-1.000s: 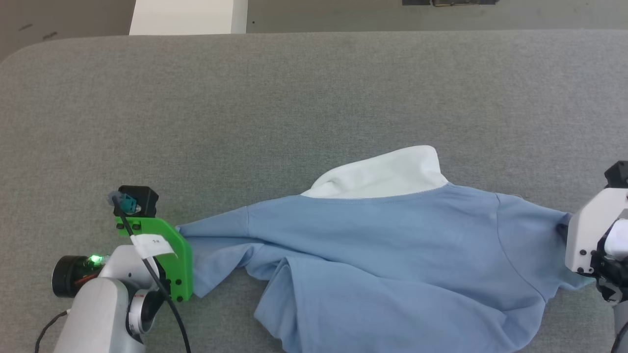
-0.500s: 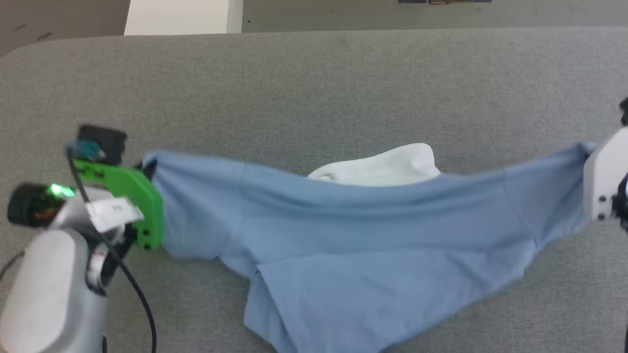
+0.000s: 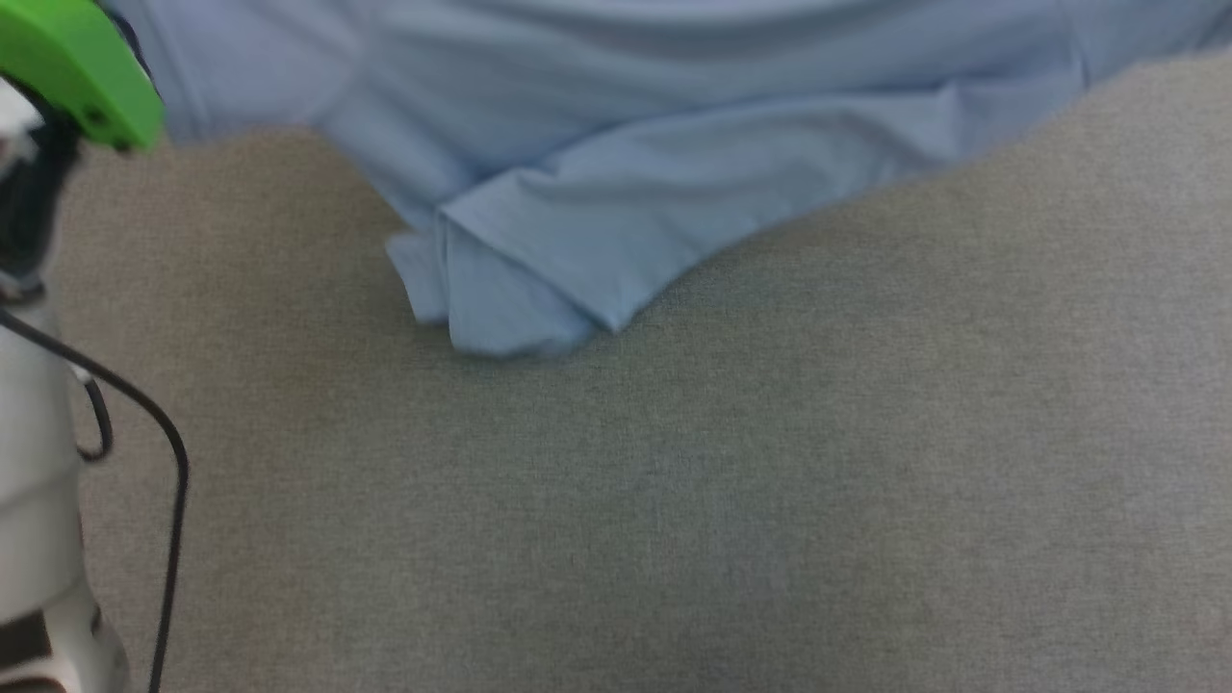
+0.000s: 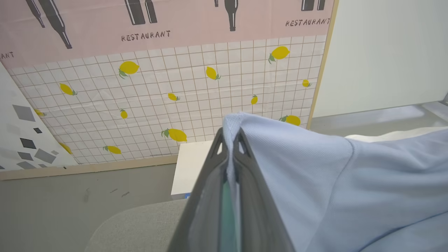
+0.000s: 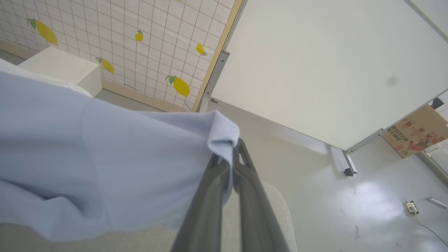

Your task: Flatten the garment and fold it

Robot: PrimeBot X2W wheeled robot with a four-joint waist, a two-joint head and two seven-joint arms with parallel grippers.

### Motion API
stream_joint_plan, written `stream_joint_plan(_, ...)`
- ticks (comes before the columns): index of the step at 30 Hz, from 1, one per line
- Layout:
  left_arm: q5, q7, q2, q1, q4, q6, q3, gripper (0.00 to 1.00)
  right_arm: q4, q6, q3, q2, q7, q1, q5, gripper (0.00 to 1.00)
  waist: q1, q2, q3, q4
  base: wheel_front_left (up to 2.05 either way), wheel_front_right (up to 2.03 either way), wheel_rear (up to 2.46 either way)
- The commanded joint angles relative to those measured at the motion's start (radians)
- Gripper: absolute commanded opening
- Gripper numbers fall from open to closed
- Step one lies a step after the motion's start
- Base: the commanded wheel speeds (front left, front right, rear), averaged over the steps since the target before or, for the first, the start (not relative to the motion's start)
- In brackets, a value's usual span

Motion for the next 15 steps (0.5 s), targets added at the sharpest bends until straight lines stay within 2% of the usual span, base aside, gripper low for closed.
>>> stream_joint_plan(1, 0.015, -0.019, 0.006, -0.053, 0.012, 0.016, 0.011, 0.0, 0.015, -0.002, 0.011, -0.003, -0.019, -0.057, -0.011, 0.0, 0.0, 0.0, 0.029, -0.005, 0.0, 0.0, 0.0)
stream_joint_plan(9, 0.045, -0.161, -0.026, -0.348, 0.13, 0.12, 0.071, 0.0, 0.17, -0.002, 0.082, 0.023, -0.17, -0.413, -0.097, 0.0, 0.0, 0.0, 0.142, -0.008, 0.0, 0.0, 0.0)
stream_joint_plan(15, 0.069, -0.317, -0.035, -0.537, 0.242, 0.171, 0.101, 0.0, 0.3, -0.002, 0.081, 0.066, -0.337, -0.641, -0.189, 0.0, 0.0, 0.0, 0.21, -0.009, 0.0, 0.0, 0.0)
